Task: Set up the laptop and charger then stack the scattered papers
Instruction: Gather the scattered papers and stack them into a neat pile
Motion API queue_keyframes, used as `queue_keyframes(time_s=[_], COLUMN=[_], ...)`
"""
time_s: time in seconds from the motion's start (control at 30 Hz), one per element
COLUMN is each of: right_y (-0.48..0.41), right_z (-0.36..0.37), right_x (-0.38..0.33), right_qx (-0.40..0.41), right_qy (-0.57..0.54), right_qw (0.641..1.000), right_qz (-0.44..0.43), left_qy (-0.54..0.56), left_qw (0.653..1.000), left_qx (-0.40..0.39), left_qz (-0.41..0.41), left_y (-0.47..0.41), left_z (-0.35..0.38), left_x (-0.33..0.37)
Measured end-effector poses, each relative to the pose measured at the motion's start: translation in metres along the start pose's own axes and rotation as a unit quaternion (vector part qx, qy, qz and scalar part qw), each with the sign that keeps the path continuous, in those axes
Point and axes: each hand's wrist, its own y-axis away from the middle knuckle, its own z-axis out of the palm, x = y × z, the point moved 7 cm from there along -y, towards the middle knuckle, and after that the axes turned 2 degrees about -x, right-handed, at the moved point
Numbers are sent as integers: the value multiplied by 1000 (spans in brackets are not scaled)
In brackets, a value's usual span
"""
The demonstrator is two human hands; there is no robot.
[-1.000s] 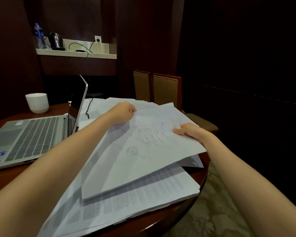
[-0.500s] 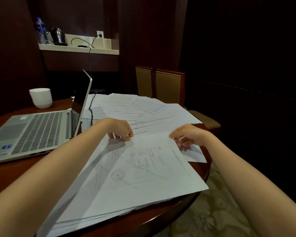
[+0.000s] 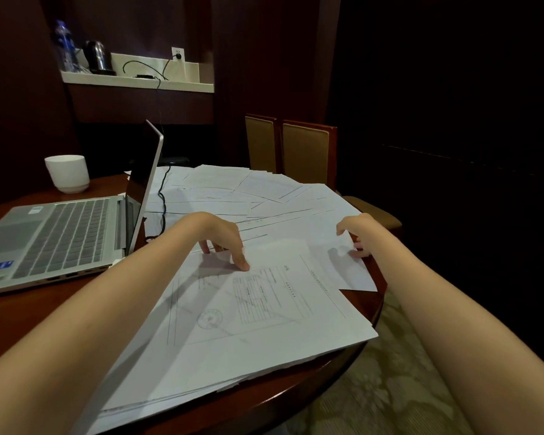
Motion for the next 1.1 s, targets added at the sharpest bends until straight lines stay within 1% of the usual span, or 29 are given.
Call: queue_keyframes(time_s=[0.03,0.07,0.17,0.23,0.33,0.4,0.57,0.63,0.7,0.77,0.87,0.93,0.97,1.03,1.1], right_y=[4,7,10,10,20,24,23,24,22,17,17,18,16,14,22], right_z=[0,-1,-3,1,1,1,14,19,18,12,-6,-28,-38,-55,-66], right_x=[0,-1,-7,-6,-7,-8,-5,-2,1,2,-1,4,7,6,2], right_qx=[-12,-27,-25,-22,-40,-67,-101,-102,-74,-26,30,99,135,187,203], right_qy=[-8,10,113,158,124,107,158,182,195,183,99,18,13,0,-45], right_qw=[1000,999,993,987,991,992,982,978,978,982,992,993,989,981,976], right_qz=[15,18,-22,-24,-6,10,-8,-16,-22,-30,-70,-63,-51,-61,-65], left_qy=[0,1,10,17,26,25,33,48,49,47,31,42,49,44,45], left_qw=[1000,1000,1000,999,999,998,998,997,996,996,997,997,996,996,996], left_qx=[0,2,5,7,0,-2,2,4,15,22,29,26,24,29,33], left_qz=[1,5,16,28,45,50,57,61,68,72,66,65,65,65,66], left_y=[-2,-4,-5,-4,-3,-2,-4,-3,-2,-1,0,1,1,2,1], left_z=[0,0,1,2,3,4,5,5,4,3,-1,-1,-1,0,0], left_x=[-1,-2,-2,-1,3,4,0,0,1,2,0,0,1,4,8])
